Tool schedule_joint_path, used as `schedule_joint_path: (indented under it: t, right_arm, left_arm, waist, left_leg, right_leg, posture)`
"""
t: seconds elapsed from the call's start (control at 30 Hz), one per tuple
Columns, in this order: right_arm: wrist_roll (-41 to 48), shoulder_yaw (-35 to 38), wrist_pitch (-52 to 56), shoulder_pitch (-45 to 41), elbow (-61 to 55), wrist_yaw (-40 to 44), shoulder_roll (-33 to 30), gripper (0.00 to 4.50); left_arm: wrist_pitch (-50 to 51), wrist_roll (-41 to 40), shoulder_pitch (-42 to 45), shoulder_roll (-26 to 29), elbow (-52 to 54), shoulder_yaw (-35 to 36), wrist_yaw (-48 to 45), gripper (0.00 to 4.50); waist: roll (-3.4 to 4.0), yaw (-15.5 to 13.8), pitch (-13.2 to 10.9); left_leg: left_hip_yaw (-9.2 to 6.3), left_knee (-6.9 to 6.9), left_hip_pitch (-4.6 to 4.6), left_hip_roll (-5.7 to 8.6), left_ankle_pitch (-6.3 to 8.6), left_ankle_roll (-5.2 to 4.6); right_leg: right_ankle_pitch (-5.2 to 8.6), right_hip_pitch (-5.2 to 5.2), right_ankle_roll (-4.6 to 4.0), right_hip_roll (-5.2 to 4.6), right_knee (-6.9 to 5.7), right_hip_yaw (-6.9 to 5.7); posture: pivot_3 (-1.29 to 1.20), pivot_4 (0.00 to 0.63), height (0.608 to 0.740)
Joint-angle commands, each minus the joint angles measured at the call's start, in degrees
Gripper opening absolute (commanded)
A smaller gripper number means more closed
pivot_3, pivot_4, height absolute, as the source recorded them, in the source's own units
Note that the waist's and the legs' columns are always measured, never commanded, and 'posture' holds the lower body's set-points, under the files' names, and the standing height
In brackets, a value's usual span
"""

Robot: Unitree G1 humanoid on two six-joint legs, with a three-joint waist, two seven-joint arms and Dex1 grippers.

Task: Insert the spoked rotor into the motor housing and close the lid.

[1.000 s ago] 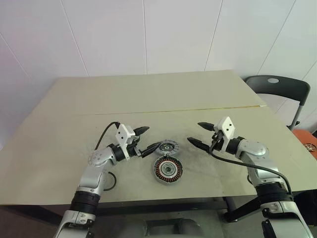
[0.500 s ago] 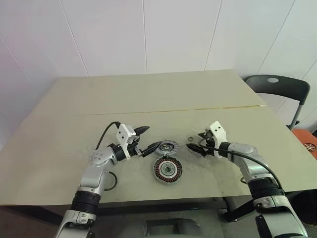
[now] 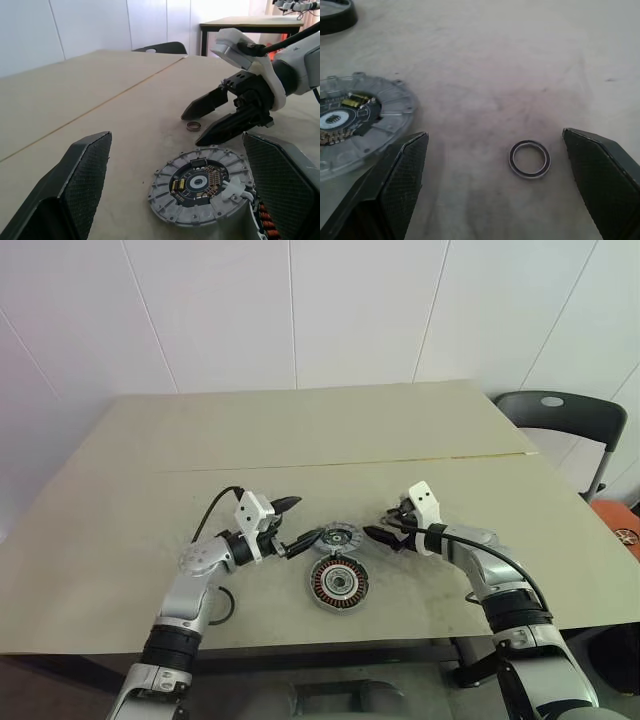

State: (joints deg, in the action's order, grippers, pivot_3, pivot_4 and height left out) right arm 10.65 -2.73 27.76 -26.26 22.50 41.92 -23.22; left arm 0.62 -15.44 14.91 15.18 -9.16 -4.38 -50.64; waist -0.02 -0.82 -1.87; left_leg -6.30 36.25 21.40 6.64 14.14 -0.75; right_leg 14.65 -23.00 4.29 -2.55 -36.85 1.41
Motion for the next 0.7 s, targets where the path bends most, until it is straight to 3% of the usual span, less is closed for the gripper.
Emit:
schedule_joint_path:
  t: [0.03,0.4,0.53,0.7]
  right_arm:
    - [-0.1,0.8,0.0,-0.7,1.6,-0.4,-0.2,4.5]
    - [-3.5,-0.9,-4.6,0.5,6.0,-0.6,-2.8,4.5]
    - [-3.1,-0.8,-4.9,0.7,6.0,0.0,-2.8,3.68]
    - [-0.5,1.0,-2.7,0.6,4.6,1.1,-1.6,2.01]
  left_arm:
    - [-0.9,-0.1,0.3,0.5,1.2,0.0,0.1,4.47]
    - [-1.0,-0.1,0.6,0.4,0.7,-0.3,0.3,4.47]
    - [-1.1,0.0,0.7,0.3,0.6,-0.5,0.4,4.5]
    - [-1.2,-0.6,0.8,-0.1,0.7,-0.2,0.7,4.5]
  waist:
    - [0.0,0.0,0.0]
    - [-0.01,-0.2,0.0]
    - [-0.01,-0.7,0.0]
    - [-0.01,-1.5,0.0]
  left_leg:
    - [0.0,0.01,-0.01,0.0,0.0,0.0]
    - [0.0,0.18,-0.15,0.0,0.01,0.01]
    - [-0.01,0.22,-0.13,0.0,0.01,0.01]
    - [-0.01,-0.01,-0.11,-0.01,0.0,-0.01]
  right_leg:
    - [0.0,0.01,0.0,0.0,0.0,0.0]
    - [0.12,0.29,-0.18,0.0,0.0,-0.03]
    - [0.12,0.31,-0.18,-0.02,0.01,-0.05]
    - [0.09,0.21,-0.15,-0.01,0.14,-0.05]
  posture:
    - [0.0,0.0,0.74]
    - [0.0,0.0,0.74]
    - [0.0,0.0,0.74]
    - [0.0,0.0,0.74]
